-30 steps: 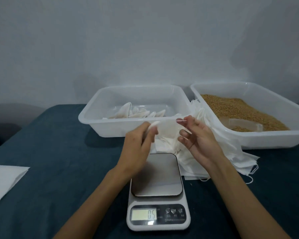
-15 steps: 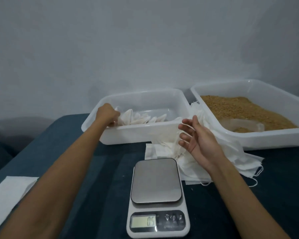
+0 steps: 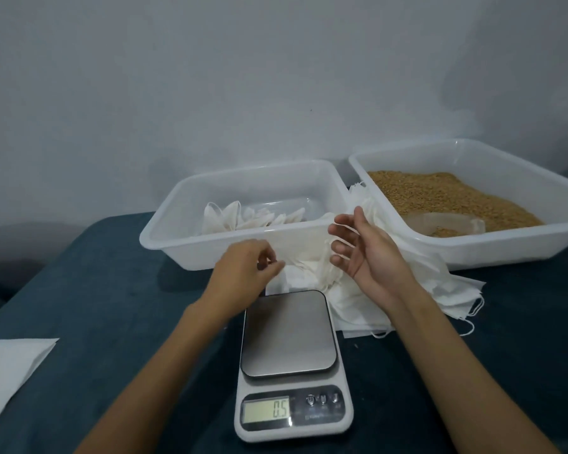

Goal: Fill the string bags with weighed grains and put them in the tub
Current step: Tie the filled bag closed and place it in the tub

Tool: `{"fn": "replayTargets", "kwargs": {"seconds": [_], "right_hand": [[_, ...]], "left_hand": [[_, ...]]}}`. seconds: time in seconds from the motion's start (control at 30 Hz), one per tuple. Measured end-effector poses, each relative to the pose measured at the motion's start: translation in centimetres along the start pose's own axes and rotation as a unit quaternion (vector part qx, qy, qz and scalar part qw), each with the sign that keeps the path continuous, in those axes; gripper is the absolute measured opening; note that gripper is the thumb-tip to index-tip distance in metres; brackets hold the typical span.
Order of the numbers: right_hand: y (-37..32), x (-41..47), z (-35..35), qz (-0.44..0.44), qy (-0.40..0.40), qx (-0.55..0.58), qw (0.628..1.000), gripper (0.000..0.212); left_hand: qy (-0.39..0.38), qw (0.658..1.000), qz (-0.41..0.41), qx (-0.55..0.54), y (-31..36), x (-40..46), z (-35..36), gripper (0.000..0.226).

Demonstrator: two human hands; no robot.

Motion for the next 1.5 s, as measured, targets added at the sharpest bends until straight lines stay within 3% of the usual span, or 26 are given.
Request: {"fn": "replayTargets", "kwargs": {"seconds": [0.1, 0.17, 0.27, 0.33, 0.47, 0.6, 0.7, 0.93, 1.13, 1.37, 1.5], "right_hand": [[0.5, -0.2, 0.2, 0.000, -0.008, -0.030, 1.000, 0.036], [0.9, -0.2, 0.3, 0.003, -0.009, -0.048, 0.999, 0.035], [1.1, -0.3, 0.3, 0.002, -0.005, -0.081, 0.997, 0.034], [1.1, -0.4, 0.5, -0.005, -0.009, -0.119, 0.993, 0.032], [1.6, -1.0, 2.1, -0.028, -0.053, -0.204, 0.977, 0.022], [2.7, -1.5, 3.4, -0.032, -0.094, -0.251, 0.963, 0.017], [3.4, -1.8, 4.0, -0.033, -0.132, -0.271, 0.953, 0.018], [2.4, -1.5, 3.0, -0.081, -0.099, -0.293, 0.947, 0.015], [1.7, -0.8, 1.3, -0.123, -0.009, -0.294, 0.948, 0.010], [2.1, -1.4, 2.6, -0.147, -0.057, -0.365, 0.918, 0.021], [2.3, -1.4, 2.9, -0.132, -0.072, -0.339, 0.929, 0.017]], "left_hand": [[-0.097, 0.991, -0.088, 0.022, -2.2, -0.2, 2.6, 0.021], [-0.117, 0.988, -0.099, 0.012, -2.6, 0.1, 3.2, 0.025], [-0.046, 0.994, -0.090, -0.043, -3.0, 0.2, 2.5, 0.042], [0.006, 0.989, -0.084, -0.122, -3.1, -0.1, 1.5, 0.042], [0.056, 0.941, -0.094, -0.322, -3.2, -0.8, 0.1, 0.037], [0.047, 0.903, -0.078, -0.420, -1.3, -1.4, 0.1, 0.037], [0.007, 0.904, -0.033, -0.427, 0.5, -1.7, 1.0, 0.028], [-0.028, 0.890, 0.000, -0.456, 1.0, -1.7, 1.9, 0.008], [0.032, 0.885, -0.041, -0.463, 0.0, -1.4, 1.7, 0.008], [-0.016, 0.868, -0.016, -0.496, 1.1, -1.8, 2.1, 0.009], [-0.017, 0.868, 0.002, -0.496, 1.1, -1.7, 1.9, 0.015]]}}
Point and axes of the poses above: each hand's wrist, its own x-axis towards the middle knuckle, its own z-axis out of the palm, y = z × x, the point moved 8 cm from there along x, towards the middle knuckle, and after that the axes turned 6 degrees about x, right-handed, at the moved point
